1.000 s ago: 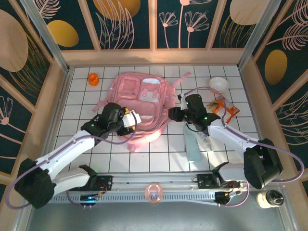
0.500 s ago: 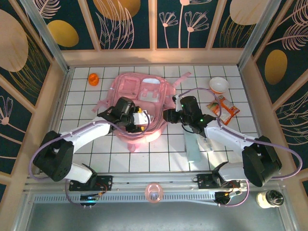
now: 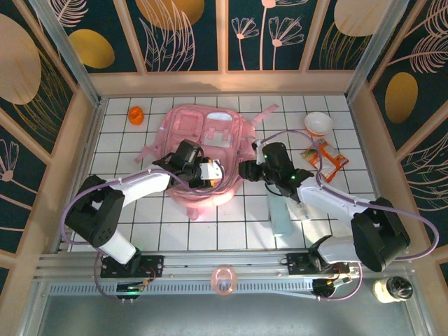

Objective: Pack the student bag

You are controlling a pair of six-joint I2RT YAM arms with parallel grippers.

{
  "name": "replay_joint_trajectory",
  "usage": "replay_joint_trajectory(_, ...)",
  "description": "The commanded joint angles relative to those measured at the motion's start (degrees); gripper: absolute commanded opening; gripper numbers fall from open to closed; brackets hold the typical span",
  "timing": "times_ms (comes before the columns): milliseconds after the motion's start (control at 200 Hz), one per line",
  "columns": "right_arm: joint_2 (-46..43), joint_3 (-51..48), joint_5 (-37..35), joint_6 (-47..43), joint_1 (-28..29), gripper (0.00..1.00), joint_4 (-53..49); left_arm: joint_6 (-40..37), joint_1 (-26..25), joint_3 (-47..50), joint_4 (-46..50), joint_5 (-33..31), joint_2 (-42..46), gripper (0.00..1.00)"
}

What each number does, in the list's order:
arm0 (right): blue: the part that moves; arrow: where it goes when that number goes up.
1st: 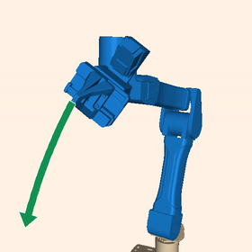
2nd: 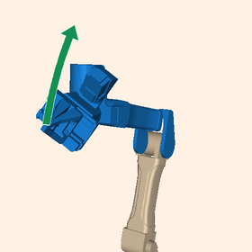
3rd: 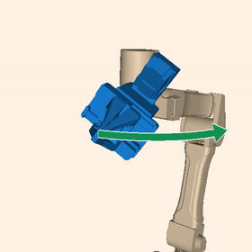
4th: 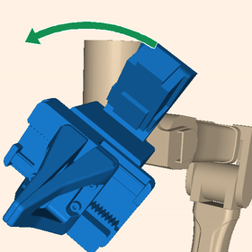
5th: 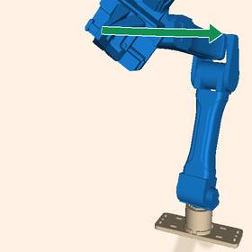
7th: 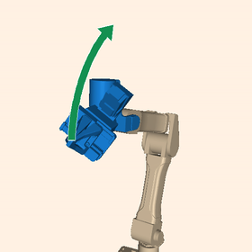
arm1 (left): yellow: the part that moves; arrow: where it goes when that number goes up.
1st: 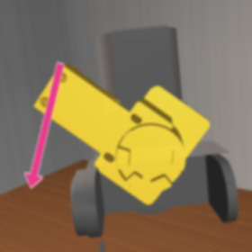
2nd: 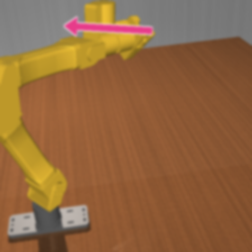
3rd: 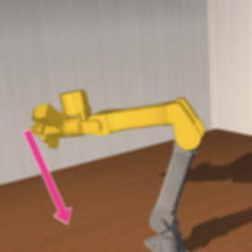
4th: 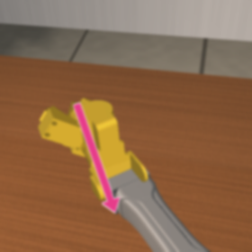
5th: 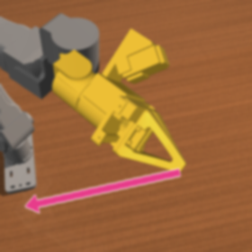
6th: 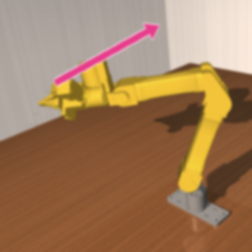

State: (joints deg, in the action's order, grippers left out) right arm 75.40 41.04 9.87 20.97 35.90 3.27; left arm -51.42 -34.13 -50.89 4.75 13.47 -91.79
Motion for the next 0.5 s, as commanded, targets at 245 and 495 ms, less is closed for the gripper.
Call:
replay_joint_trajectory(245,-5.44,-4.21,-4.33,-3.02,-1.68,0.40,5.49,5.00,1.38,1.51,-2.11,5.50,12.08,0.00)
replay_joint_trajectory(495,-5.63,-4.03,9.90,-20.32,-10.89,0.44,8.19,7.45,4.64,1.28,-0.24,11.75,21.62,0.00)
